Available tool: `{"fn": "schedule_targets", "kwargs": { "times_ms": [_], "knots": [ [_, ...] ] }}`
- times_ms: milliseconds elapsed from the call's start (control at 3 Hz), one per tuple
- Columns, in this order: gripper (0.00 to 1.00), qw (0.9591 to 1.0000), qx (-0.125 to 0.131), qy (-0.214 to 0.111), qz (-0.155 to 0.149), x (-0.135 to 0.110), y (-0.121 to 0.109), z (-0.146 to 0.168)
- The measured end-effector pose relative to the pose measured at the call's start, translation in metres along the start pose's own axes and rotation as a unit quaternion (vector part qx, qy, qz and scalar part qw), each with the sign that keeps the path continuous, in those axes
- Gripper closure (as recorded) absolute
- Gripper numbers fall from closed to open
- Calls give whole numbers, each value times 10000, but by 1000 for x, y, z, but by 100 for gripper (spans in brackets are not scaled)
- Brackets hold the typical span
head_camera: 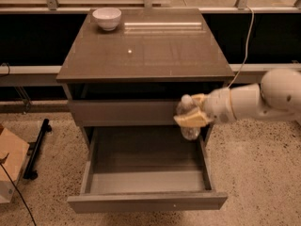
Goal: Pick water bottle from middle drawer and place on counter
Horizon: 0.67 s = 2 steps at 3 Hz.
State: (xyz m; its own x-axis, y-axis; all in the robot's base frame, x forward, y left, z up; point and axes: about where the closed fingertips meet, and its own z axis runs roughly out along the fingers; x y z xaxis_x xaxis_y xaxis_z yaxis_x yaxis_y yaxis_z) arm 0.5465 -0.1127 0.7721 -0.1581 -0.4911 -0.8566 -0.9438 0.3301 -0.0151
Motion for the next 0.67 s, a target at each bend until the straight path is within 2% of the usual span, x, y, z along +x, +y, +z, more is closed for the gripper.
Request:
{"fn": "schedule_targets", "kwargs": {
  "times_ms": [333,667],
  "knots": [
    [100,9973,208,248,-665,-76,6,-35],
    [100,9970,212,241,-700,-80,8,-35]
  ]
}}
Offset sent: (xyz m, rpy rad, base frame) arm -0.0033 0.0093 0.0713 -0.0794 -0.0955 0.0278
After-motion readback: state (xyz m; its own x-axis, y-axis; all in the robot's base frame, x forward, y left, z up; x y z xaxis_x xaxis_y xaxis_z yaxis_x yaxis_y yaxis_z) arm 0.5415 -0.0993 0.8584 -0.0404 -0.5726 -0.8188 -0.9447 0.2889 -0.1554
